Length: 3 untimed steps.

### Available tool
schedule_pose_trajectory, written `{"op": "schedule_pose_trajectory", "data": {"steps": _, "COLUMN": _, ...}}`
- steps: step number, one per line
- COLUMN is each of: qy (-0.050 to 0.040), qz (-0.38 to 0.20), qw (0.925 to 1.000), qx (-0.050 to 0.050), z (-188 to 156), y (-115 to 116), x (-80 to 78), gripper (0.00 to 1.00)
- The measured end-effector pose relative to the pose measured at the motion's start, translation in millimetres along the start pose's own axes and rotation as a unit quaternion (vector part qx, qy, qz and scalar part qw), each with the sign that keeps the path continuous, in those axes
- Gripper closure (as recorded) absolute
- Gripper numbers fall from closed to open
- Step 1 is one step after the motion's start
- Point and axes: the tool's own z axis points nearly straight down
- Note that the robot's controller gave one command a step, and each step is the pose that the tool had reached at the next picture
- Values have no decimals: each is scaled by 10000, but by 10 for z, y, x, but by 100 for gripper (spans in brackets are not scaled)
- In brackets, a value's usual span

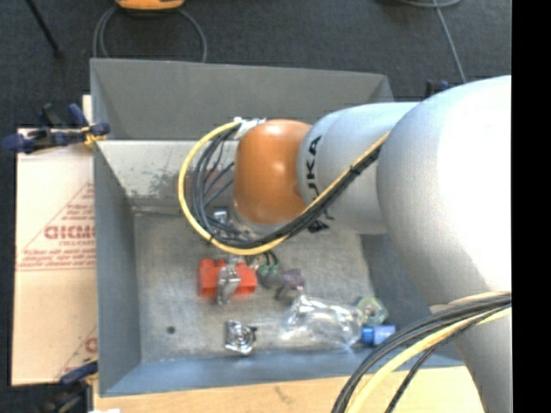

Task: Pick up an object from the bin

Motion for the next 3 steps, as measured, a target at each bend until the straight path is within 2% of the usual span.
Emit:
{"op": "schedule_pose_trajectory", "data": {"steps": 1, "qy": -27, "qz": 10, "qw": 10000, "qx": 0, "z": -21, "y": -2, "x": -20, "gripper": 100}}
{"op": "schedule_pose_trajectory", "data": {"steps": 2, "qy": 13, "qz": 25, "qw": 10000, "qx": 4, "z": -343, "y": -4, "x": -45, "gripper": 100}}
{"op": "schedule_pose_trajectory", "data": {"steps": 3, "qy": 2, "qz": 34, "qw": 10000, "qx": 5, "z": -973, "y": -3, "x": -79, "gripper": 100}}
